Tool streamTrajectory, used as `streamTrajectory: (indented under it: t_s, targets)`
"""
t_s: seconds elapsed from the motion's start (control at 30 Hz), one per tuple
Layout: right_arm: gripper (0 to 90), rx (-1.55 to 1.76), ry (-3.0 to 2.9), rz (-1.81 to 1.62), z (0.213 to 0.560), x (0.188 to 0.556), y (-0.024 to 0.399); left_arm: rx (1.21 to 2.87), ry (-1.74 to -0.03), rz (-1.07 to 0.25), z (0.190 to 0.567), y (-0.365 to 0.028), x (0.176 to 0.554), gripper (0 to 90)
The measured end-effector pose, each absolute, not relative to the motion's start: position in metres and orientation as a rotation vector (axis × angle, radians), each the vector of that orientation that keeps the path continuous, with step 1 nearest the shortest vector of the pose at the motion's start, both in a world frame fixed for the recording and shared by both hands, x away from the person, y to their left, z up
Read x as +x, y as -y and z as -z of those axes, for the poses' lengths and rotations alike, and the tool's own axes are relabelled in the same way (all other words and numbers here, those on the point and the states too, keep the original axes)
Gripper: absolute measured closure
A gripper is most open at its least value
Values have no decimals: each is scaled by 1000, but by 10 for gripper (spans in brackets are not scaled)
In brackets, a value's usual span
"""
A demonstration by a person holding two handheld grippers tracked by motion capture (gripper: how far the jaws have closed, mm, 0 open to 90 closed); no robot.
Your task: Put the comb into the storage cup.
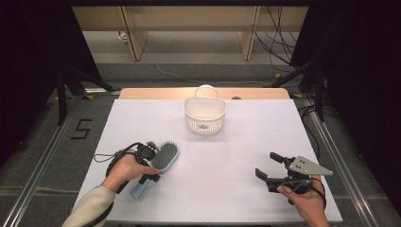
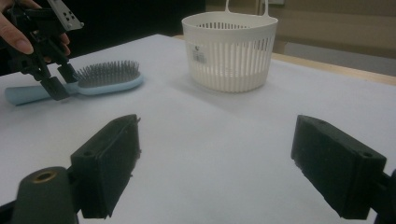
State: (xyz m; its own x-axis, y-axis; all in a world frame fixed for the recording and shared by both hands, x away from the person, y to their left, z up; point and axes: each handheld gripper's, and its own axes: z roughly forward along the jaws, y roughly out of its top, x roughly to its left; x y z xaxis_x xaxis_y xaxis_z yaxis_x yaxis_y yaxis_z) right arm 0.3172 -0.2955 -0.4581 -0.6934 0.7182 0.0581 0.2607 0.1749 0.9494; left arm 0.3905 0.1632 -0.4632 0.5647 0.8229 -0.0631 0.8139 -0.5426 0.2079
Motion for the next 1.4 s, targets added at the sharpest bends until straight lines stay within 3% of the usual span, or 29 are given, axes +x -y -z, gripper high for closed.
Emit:
streamTrajectory:
  t_s: [0.3, 0.57, 1.23, 1.4]
  targets:
    - [161, 922, -2053, -1530, 458, 317, 296, 2631, -1376, -93, 465, -160, 392, 422]
    - [161, 924, -2056, -1530, 458, 317, 296, 2649, -1378, -99, 464, -157, 393, 443]
    - [161, 922, -2057, -1530, 458, 317, 296, 2663, -1425, -91, 462, -148, 394, 653]
    - [161, 920, -2059, -1529, 458, 317, 296, 2658, -1454, -90, 461, -147, 394, 664]
